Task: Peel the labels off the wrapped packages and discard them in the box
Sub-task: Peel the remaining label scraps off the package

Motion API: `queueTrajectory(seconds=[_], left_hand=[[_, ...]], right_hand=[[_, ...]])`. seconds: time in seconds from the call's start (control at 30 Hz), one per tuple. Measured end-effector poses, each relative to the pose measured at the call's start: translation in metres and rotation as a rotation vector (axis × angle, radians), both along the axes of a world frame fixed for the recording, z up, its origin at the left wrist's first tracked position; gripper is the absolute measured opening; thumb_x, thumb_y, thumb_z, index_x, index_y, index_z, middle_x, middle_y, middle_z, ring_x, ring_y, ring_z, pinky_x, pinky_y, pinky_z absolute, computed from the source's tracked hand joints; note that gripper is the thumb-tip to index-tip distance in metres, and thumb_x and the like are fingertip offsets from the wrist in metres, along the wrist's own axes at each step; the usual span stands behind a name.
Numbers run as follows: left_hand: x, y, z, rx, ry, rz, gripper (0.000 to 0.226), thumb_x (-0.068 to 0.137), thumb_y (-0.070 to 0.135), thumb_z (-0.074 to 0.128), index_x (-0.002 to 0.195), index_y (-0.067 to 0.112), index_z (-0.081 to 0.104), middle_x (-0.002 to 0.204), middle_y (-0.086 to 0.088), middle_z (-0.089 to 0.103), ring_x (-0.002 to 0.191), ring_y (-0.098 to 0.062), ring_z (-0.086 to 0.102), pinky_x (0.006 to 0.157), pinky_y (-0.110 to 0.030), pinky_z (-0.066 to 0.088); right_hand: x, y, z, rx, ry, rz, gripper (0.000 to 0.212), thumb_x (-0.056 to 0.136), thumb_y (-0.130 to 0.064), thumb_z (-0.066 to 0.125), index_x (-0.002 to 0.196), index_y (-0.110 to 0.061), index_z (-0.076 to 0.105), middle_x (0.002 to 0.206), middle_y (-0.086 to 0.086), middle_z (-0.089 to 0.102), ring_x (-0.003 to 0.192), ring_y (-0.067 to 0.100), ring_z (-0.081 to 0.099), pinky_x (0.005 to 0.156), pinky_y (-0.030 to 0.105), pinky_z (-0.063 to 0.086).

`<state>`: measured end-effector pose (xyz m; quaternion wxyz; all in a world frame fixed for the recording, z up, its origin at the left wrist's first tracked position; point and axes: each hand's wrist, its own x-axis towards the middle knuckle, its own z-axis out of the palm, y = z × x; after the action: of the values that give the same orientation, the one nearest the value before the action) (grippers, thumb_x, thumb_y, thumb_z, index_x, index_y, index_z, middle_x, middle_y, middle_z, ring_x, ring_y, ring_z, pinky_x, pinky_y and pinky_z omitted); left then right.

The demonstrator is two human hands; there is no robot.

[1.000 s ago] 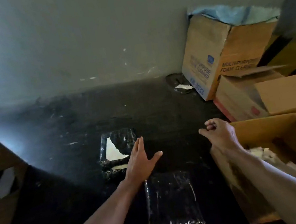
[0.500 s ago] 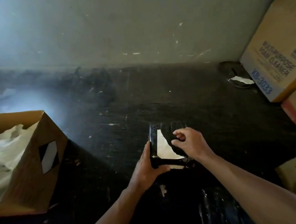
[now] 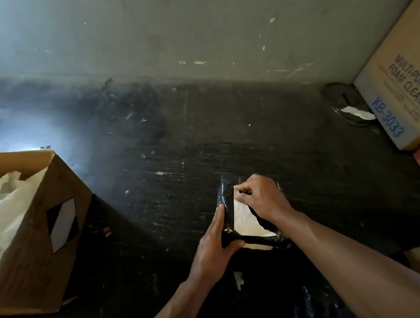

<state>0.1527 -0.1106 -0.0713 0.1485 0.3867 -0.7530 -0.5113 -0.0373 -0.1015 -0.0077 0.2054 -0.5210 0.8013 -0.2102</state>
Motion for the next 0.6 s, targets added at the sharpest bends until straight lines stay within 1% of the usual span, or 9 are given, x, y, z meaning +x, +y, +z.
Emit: queueTrajectory(seconds=[0.07, 0.13, 0.27, 0.3, 0.33, 0.4, 0.47, 0.53, 0.6], left_hand=[[0.000, -0.005, 0.000, -0.001, 0.005, -0.028, 0.101, 0.084, 0.021, 0.079, 0.157, 0.032, 0.011, 0.163, 0.012, 0.018, 0.147, 0.003, 0.015, 0.116, -0.012, 0.016], [0.000, -0.008, 0.001, 0.004, 0.012, -0.050, 0.102, 0.084, 0.020, 0.079, 0.158, 0.035, 0.011, 0.162, 0.016, 0.015, 0.147, 0.005, 0.012, 0.111, -0.004, 0.012], [0.000, -0.009, -0.001, -0.001, 0.019, -0.054, 0.101, 0.084, 0.021, 0.079, 0.158, 0.038, 0.012, 0.164, 0.015, 0.014, 0.147, 0.005, 0.010, 0.107, -0.001, 0.009], [-0.001, -0.009, 0.000, -0.001, 0.021, -0.052, 0.101, 0.084, 0.021, 0.079, 0.158, 0.038, 0.013, 0.164, 0.015, 0.014, 0.147, 0.005, 0.010, 0.107, 0.000, 0.009], [-0.001, -0.009, 0.000, -0.002, 0.023, -0.048, 0.101, 0.084, 0.021, 0.079, 0.158, 0.038, 0.013, 0.164, 0.015, 0.014, 0.147, 0.005, 0.010, 0.107, 0.000, 0.008], [-0.001, -0.008, 0.002, -0.014, 0.020, -0.047, 0.101, 0.084, 0.022, 0.079, 0.158, 0.038, 0.012, 0.164, 0.015, 0.014, 0.146, 0.005, 0.010, 0.108, -0.002, 0.008], [-0.001, -0.008, 0.003, -0.033, 0.010, -0.054, 0.103, 0.084, 0.023, 0.079, 0.158, 0.039, 0.009, 0.164, 0.016, 0.011, 0.146, 0.004, 0.009, 0.113, -0.010, 0.011], [-0.002, -0.011, 0.004, -0.059, -0.008, -0.079, 0.107, 0.083, 0.025, 0.080, 0.158, 0.039, 0.006, 0.164, 0.021, 0.003, 0.146, 0.005, 0.007, 0.116, -0.019, 0.016], [-0.002, -0.017, 0.005, -0.078, -0.026, -0.117, 0.110, 0.081, 0.026, 0.081, 0.158, 0.038, 0.004, 0.162, 0.026, -0.004, 0.144, 0.007, 0.008, 0.112, -0.015, 0.019]], right_hand=[[-0.001, 0.000, 0.001, 0.005, -0.001, 0.003, 0.023, 0.090, -0.028, 0.071, 0.111, -0.020, 0.079, 0.103, -0.003, 0.067, 0.099, 0.012, 0.063, 0.088, 0.031, 0.049], [-0.001, 0.000, 0.003, 0.000, -0.005, -0.005, 0.021, 0.090, -0.028, 0.072, 0.109, -0.020, 0.079, 0.104, -0.005, 0.068, 0.097, 0.009, 0.063, 0.087, 0.028, 0.050], [0.001, -0.005, 0.005, -0.026, 0.010, -0.027, 0.016, 0.091, -0.023, 0.072, 0.103, -0.017, 0.079, 0.101, -0.007, 0.072, 0.088, 0.000, 0.060, 0.073, 0.013, 0.041], [0.001, -0.007, 0.005, -0.034, 0.016, -0.037, 0.014, 0.090, -0.023, 0.072, 0.100, -0.018, 0.080, 0.099, -0.007, 0.074, 0.086, 0.000, 0.061, 0.071, 0.012, 0.041], [0.001, -0.008, 0.004, -0.039, 0.017, -0.051, 0.011, 0.090, -0.023, 0.072, 0.096, -0.019, 0.080, 0.097, -0.007, 0.076, 0.085, 0.000, 0.062, 0.071, 0.014, 0.043], [0.003, -0.010, 0.003, -0.043, 0.017, -0.083, 0.009, 0.089, -0.023, 0.071, 0.091, -0.020, 0.080, 0.093, -0.006, 0.076, 0.084, 0.003, 0.065, 0.073, 0.021, 0.048], [0.005, -0.011, 0.000, -0.044, 0.029, -0.096, 0.010, 0.091, -0.022, 0.069, 0.089, -0.019, 0.079, 0.094, -0.004, 0.073, 0.086, 0.007, 0.064, 0.072, 0.024, 0.044], [0.006, -0.011, -0.002, -0.045, 0.038, -0.092, 0.012, 0.094, -0.021, 0.065, 0.091, -0.018, 0.076, 0.096, -0.002, 0.067, 0.089, 0.012, 0.061, 0.073, 0.026, 0.042], [0.004, -0.010, -0.004, -0.051, 0.012, -0.076, 0.012, 0.096, -0.020, 0.062, 0.092, -0.017, 0.073, 0.096, -0.003, 0.064, 0.091, 0.012, 0.060, 0.076, 0.027, 0.044]])
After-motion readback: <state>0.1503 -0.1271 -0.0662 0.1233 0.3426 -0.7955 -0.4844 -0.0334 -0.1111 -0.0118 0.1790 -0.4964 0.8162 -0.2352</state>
